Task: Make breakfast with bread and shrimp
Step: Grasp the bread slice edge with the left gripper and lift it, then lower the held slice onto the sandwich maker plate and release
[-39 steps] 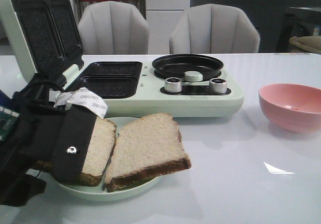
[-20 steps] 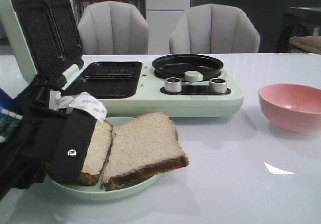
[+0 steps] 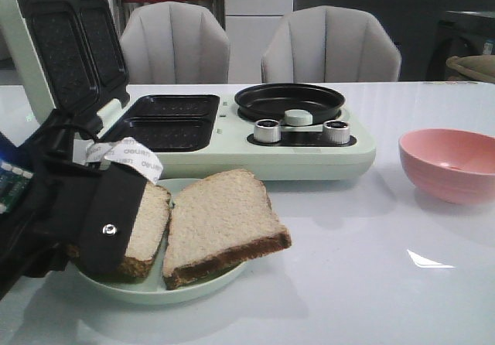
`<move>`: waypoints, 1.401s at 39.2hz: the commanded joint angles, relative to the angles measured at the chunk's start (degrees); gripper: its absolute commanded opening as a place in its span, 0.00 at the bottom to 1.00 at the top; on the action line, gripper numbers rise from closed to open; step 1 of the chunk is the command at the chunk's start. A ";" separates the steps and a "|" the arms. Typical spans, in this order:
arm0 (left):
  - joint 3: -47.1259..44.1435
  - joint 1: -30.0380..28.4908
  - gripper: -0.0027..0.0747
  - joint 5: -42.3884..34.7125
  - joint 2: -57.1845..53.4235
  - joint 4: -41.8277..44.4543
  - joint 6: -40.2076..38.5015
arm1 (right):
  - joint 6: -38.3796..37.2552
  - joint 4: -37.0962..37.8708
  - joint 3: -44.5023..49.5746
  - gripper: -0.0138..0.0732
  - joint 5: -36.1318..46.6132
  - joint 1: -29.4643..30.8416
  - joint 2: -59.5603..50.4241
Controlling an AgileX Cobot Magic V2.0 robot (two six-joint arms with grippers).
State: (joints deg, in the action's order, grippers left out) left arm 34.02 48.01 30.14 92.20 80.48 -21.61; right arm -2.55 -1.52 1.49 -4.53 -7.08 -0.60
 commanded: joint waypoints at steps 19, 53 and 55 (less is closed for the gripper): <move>2.44 -0.03 0.19 0.93 -15.24 1.25 -0.59 | 0.19 0.35 -0.90 0.34 5.33 0.35 -1.21; 37.84 -17.30 0.19 -8.97 3.54 8.09 -0.24 | 0.19 0.35 -0.90 0.34 5.33 0.35 -1.21; 38.52 -18.62 0.19 -10.39 4.76 8.21 -0.24 | 0.19 0.35 -0.90 0.34 5.33 0.35 -1.21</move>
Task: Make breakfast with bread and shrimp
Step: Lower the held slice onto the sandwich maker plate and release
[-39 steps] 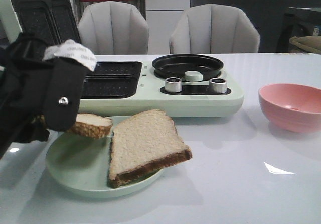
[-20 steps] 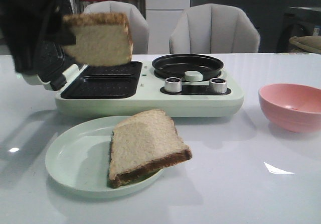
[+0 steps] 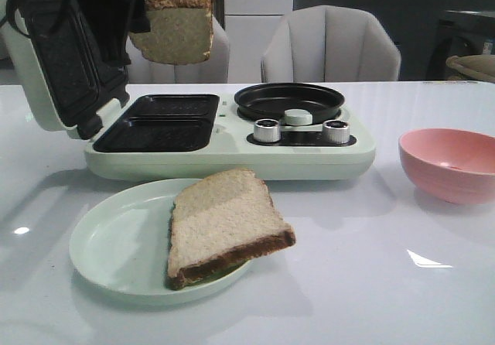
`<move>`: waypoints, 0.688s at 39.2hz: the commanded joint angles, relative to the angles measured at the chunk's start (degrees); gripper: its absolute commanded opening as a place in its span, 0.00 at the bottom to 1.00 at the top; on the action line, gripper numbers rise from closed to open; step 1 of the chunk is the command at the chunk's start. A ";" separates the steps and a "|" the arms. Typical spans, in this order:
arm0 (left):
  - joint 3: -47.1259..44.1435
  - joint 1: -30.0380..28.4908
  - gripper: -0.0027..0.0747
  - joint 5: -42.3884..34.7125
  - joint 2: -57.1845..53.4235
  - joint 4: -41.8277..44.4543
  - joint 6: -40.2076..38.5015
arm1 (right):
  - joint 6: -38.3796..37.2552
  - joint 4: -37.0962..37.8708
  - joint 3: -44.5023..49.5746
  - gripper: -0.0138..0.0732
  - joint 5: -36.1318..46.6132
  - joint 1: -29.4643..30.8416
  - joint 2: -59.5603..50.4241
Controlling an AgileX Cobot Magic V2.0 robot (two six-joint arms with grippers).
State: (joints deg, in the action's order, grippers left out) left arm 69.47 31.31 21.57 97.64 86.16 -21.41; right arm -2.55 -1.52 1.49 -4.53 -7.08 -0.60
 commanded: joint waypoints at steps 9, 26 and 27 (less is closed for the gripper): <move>5.54 -6.28 0.19 -7.87 3.64 4.19 -0.44 | 0.19 0.35 -0.90 0.34 5.33 0.35 -1.21; 16.53 -7.92 0.19 -8.77 13.68 4.19 -0.44 | 0.19 0.35 -0.90 0.34 5.33 0.35 -1.21; 17.34 -8.02 0.19 -8.77 14.27 4.19 -0.44 | 0.19 0.35 -0.90 0.34 5.33 0.35 -1.21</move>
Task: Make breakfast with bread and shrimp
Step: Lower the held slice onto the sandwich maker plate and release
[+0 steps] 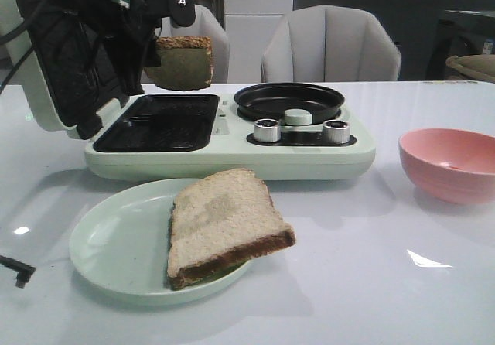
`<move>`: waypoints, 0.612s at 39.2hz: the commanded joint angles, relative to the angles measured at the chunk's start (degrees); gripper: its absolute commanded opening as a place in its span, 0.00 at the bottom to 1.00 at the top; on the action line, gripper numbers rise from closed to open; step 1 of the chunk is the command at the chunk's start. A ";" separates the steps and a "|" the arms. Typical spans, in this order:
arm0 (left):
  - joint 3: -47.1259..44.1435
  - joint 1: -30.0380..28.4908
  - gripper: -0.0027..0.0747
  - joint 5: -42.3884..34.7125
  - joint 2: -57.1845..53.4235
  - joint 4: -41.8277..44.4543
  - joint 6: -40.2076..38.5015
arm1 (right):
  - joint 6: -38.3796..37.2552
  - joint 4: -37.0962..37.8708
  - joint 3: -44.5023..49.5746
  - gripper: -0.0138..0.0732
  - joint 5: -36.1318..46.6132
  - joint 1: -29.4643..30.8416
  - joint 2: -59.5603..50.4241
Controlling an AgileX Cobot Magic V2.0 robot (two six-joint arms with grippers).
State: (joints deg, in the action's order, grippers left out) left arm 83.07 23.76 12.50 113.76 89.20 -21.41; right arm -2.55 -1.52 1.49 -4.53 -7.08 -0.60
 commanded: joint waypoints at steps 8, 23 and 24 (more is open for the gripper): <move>5.59 -1.25 0.19 -0.78 0.59 1.15 -0.44 | 0.19 0.35 -0.90 0.34 5.33 0.35 -1.21; 3.20 -2.78 0.19 -3.52 1.69 1.15 -3.44 | 0.19 0.35 -0.90 0.34 5.33 0.35 -1.21; 3.02 -2.77 0.19 -3.52 1.69 1.15 -3.44 | 0.19 0.35 -0.90 0.34 5.33 0.35 -1.21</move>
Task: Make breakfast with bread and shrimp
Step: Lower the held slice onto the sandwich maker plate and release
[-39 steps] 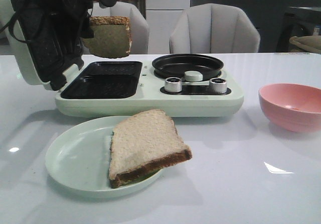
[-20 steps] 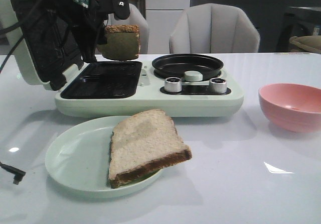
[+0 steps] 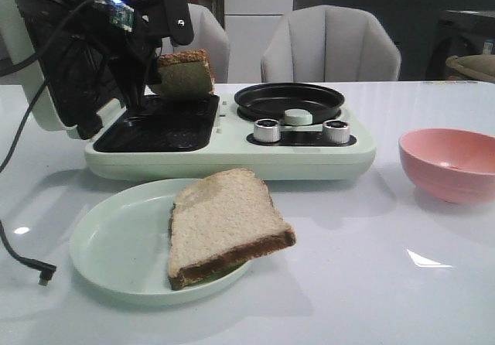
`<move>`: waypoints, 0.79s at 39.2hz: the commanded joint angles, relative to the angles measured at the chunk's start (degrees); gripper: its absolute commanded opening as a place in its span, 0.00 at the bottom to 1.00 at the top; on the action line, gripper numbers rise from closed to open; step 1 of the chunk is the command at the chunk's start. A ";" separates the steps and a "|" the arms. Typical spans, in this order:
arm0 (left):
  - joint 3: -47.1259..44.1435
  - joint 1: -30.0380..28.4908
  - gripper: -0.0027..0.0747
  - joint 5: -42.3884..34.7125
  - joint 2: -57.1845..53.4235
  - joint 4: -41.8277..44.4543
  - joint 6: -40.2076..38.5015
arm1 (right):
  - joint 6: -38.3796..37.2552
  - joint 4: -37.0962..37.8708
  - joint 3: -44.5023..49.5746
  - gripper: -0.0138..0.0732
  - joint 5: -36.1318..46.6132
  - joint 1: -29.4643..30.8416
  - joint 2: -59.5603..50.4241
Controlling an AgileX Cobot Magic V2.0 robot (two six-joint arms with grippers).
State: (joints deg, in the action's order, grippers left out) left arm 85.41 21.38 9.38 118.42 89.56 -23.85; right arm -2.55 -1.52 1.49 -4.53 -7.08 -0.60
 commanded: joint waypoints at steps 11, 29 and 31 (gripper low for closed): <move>-1.29 -1.42 0.19 0.82 -2.87 0.79 2.68 | 0.19 0.35 -0.90 0.34 5.33 0.35 -1.21; -2.94 -1.99 0.20 0.21 -2.87 0.27 1.85 | 0.19 0.35 -0.90 0.34 5.33 0.35 -1.21; -2.94 -1.99 0.20 -0.05 -2.87 0.24 1.85 | 0.19 0.35 -0.90 0.34 5.33 0.35 -1.21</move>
State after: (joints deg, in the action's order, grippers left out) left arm 81.11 19.59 8.65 118.51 89.90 -21.19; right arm -2.55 -1.52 1.49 -4.53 -7.08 -0.60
